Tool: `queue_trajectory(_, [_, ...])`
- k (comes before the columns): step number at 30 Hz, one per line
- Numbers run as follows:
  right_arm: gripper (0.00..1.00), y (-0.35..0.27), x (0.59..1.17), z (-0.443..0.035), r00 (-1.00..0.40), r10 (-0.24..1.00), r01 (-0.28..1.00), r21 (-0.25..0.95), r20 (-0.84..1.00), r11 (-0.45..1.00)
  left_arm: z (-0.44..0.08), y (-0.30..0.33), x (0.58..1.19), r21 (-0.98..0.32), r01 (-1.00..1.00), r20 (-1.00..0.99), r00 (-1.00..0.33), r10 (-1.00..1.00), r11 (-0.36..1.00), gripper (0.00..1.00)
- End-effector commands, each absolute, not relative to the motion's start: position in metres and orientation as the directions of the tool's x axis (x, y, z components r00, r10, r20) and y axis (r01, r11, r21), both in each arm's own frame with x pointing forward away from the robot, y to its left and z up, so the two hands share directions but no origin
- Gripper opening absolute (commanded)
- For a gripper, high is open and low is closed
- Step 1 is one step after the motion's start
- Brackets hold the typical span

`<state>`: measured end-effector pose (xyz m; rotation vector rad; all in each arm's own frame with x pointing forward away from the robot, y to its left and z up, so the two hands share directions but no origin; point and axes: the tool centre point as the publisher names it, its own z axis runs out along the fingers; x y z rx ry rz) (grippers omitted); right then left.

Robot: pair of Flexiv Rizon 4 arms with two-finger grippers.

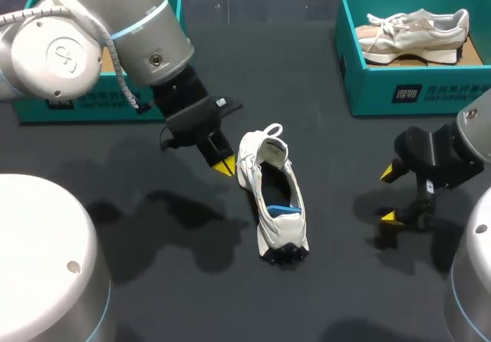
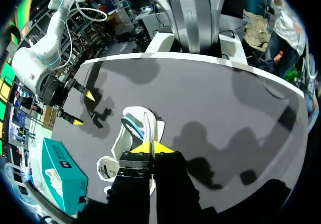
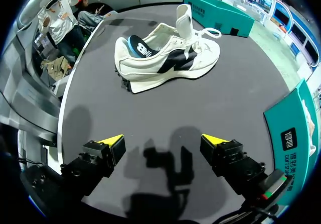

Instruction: Take the shoe out of the shoebox, open the shoe tongue, remove and reinsert the insole, then place the shoe into the shoebox

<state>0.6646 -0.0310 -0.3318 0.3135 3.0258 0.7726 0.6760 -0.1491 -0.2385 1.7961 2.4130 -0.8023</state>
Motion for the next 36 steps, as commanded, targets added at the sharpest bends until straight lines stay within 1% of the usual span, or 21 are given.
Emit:
queue_trajectory(1, [1.00, -0.031, 0.663, -0.331, -0.980, 0.194, 0.191, 0.474, 0.044, 0.860, -0.252, -0.179, 0.685, -0.365, 0.911, -0.226, -0.284, 0.932, 0.190, 0.00])
queue_trajectory(5, [1.00, -0.031, 0.663, -0.331, -0.980, 0.194, 0.191, 0.474, 0.044, 0.860, -0.258, -0.194, 0.687, -0.362, 0.919, -0.186, -0.236, 0.954, 0.156, 0.00])
queue_trajectory(6, [1.00, -0.031, 0.663, -0.331, -0.980, 0.194, 0.191, 0.474, 0.044, 0.860, -0.258, -0.197, 0.687, -0.333, 0.930, -0.162, -0.220, 0.962, 0.157, 0.00])
queue_trajectory(14, [1.00, -0.031, 0.663, -0.331, -0.980, 0.194, 0.191, 0.474, 0.044, 0.860, -0.258, -0.197, 0.687, -0.333, 0.930, -0.162, -0.220, 0.962, 0.157, 0.00])
queue_trajectory(16, [1.00, -0.031, 0.663, -0.331, -0.980, 0.194, 0.191, 0.474, 0.044, 0.860, -0.264, -0.201, 0.684, -0.302, 0.943, -0.153, -0.192, 0.969, 0.139, 0.00])
queue_trajectory(23, [1.00, -0.031, 0.663, -0.331, -0.980, 0.194, 0.191, 0.474, 0.044, 0.860, -0.280, -0.217, 0.672, -0.342, 0.935, -0.165, -0.155, 0.974, 0.090, 0.00])
queue_trajectory(36, [1.00, -0.031, 0.663, -0.331, -0.980, 0.194, 0.191, 0.474, 0.044, 0.860, -0.300, -0.230, 0.655, -0.350, 0.936, -0.162, -0.110, 0.981, 0.048, 0.00])
